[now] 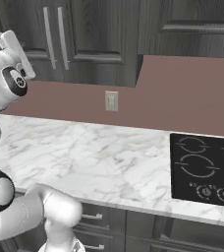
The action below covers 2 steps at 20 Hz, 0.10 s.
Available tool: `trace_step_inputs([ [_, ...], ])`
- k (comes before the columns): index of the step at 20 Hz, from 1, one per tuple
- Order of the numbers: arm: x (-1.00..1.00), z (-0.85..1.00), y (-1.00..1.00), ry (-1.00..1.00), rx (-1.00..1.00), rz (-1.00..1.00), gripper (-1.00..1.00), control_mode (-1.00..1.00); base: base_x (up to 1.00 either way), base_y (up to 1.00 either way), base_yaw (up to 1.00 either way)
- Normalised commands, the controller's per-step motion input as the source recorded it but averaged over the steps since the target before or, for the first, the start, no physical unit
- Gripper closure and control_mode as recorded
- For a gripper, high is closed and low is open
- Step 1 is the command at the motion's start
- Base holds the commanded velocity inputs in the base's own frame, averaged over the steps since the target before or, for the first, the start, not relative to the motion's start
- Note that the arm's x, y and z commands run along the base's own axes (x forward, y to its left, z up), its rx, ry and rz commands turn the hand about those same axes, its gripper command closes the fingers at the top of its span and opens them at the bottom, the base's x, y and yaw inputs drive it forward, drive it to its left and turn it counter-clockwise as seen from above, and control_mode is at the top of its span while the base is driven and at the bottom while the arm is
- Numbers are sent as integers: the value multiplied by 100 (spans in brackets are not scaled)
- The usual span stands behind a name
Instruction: Open the cabinet. Pick the bowls from the counter and place them in the cabinet. Then close the cabinet.
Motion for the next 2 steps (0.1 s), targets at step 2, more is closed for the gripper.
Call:
trace_step_inputs([
  [2,100,-100,-21,0,0,51,-100,-100,0,0,0],
])
